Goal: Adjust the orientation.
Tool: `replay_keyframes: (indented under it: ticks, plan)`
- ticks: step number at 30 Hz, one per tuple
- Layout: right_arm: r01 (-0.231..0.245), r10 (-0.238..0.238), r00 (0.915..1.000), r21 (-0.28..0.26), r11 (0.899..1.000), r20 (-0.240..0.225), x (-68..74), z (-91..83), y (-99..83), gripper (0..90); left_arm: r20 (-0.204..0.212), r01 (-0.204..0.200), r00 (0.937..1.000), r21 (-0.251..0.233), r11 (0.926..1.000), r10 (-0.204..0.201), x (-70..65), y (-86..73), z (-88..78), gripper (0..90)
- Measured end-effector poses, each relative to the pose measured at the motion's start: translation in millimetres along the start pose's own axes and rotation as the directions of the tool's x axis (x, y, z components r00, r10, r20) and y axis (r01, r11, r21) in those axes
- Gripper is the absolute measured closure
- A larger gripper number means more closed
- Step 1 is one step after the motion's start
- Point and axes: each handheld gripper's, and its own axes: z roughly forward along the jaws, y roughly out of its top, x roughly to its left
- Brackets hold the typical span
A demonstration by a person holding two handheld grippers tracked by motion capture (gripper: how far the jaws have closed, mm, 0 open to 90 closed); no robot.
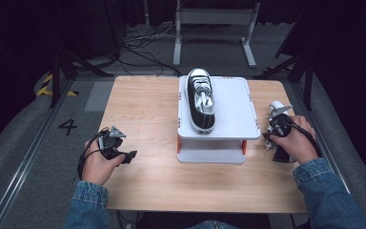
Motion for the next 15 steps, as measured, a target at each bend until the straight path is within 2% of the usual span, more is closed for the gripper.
replay_keyframes:
  ticks: [3,6,9,10,11,15]
  plan:
    - [0.013,-0.013,0.9996,0.013,1.000,0.023,2.1,2.8,0.8,43.9,-0.005,-0.008,1.0000,-0.020,0.9998,0.008,-0.8,1.2,-1.8,29.0]
    - [0.034,-0.037,0.9971,0.044,0.998,0.067,2.9,2.9,1.9,54.4,0.000,-0.008,1.0000,-0.027,0.9996,0.008,-1.1,1.7,-2.3,28.8]
    - [0.015,-0.018,0.9978,0.054,0.998,0.064,1.0,2.8,2.2,63.5,0.004,0.000,1.0000,-0.017,0.9999,0.000,-0.7,0.7,-1.2,28.7]
    - [0.004,-0.007,0.9986,0.067,0.998,0.053,0.3,1.8,2.6,73.6,0.002,-0.002,1.0000,-0.018,0.9998,0.002,-0.1,0.6,-1.0,28.7]
    - [-0.016,0.014,0.9995,0.070,0.997,0.027,-0.8,0.4,2.7,76.6,0.000,-0.003,1.0000,-0.020,0.9998,0.003,0.2,0.5,-0.9,28.7]
    - [-0.030,0.028,0.9994,0.074,0.997,0.017,-4.0,-0.8,2.1,82.6,0.004,0.000,1.0000,-0.021,0.9998,0.000,0.1,0.4,-1.5,28.7]
